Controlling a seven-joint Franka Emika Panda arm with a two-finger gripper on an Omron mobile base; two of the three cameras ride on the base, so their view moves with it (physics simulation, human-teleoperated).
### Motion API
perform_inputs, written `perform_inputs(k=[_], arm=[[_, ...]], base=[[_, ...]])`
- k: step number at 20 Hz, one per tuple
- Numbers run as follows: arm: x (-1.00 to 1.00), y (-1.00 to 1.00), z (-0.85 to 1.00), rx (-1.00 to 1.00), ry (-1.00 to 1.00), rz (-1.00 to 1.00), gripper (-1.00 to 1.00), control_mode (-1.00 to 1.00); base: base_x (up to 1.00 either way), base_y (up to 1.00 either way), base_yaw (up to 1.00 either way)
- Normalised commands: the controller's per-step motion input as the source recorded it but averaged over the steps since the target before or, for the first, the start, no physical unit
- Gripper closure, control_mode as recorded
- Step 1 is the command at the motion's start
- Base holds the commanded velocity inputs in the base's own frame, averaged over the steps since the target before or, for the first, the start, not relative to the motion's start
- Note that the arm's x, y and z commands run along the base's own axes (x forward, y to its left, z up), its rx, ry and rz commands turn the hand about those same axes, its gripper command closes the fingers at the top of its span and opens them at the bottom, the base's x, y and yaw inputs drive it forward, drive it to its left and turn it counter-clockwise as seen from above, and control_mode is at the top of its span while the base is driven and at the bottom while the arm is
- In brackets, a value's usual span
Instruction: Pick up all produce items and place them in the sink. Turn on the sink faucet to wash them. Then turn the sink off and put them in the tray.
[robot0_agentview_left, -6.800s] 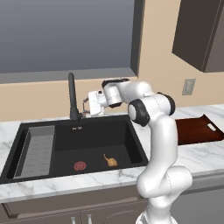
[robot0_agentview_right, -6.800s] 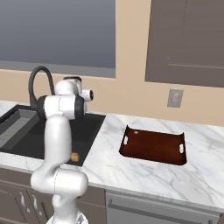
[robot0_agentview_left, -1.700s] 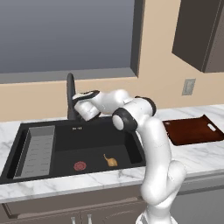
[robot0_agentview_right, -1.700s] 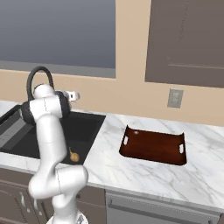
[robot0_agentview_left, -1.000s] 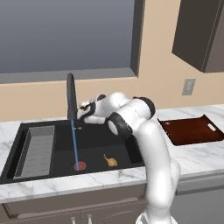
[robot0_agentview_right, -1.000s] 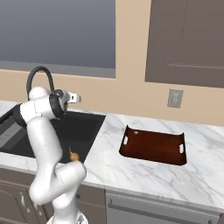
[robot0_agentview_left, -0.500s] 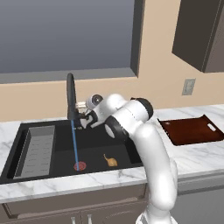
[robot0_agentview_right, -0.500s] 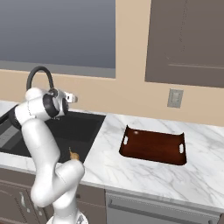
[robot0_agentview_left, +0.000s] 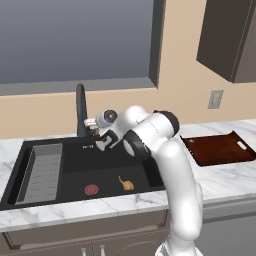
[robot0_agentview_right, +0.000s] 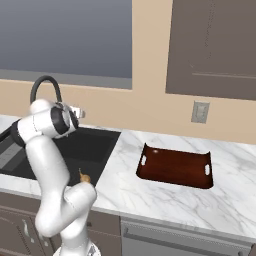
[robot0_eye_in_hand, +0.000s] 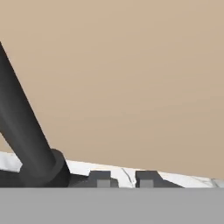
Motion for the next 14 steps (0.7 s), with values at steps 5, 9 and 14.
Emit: perform_inputs(k=[5, 9, 14], arm=[[0.03, 0.0, 0.33, 0.03, 0.0, 0.19, 1.0, -1.0], [0.19, 0.0, 0.14, 0.02, -0.02, 0.18, 1.0, -1.0], [0.32, -0.03, 0.05, 0.0, -0.07, 0.13, -1.0, -1.0]], base=[[0.0, 0.0, 0.0], [0.0, 0.0, 0.0], [0.0, 0.0, 0.0]])
